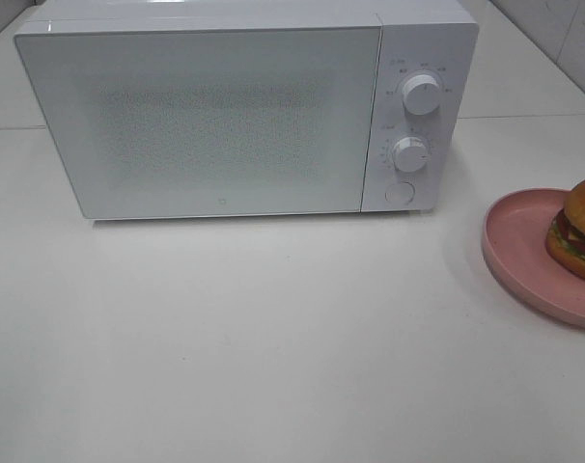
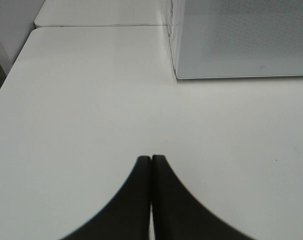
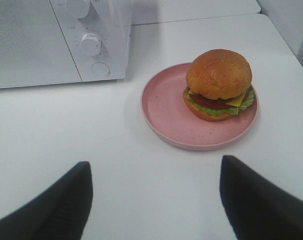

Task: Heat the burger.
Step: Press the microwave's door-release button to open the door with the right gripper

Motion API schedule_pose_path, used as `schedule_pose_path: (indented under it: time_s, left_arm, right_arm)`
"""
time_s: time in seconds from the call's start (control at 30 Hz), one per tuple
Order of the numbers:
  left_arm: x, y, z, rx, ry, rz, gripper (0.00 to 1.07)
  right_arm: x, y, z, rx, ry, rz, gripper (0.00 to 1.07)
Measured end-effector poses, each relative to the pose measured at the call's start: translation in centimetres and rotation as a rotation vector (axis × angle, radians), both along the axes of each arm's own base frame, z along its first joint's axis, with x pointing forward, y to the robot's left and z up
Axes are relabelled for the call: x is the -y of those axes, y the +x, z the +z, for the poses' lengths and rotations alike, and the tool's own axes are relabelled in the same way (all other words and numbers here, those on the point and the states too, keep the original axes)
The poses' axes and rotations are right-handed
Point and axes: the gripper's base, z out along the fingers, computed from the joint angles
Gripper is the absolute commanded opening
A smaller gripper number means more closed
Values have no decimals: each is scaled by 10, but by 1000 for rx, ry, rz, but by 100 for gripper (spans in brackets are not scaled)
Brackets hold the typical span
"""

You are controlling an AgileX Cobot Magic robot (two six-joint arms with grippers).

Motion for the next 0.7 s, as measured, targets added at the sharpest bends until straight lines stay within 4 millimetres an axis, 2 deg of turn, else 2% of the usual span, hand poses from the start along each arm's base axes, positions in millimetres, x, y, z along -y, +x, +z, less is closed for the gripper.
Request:
schedule_pose_path:
  time_s: [0.7]
  left_arm:
    - [0, 0, 0, 0, 0, 0, 0]
  right_arm:
    - [0, 0, 0, 0, 0, 0, 67]
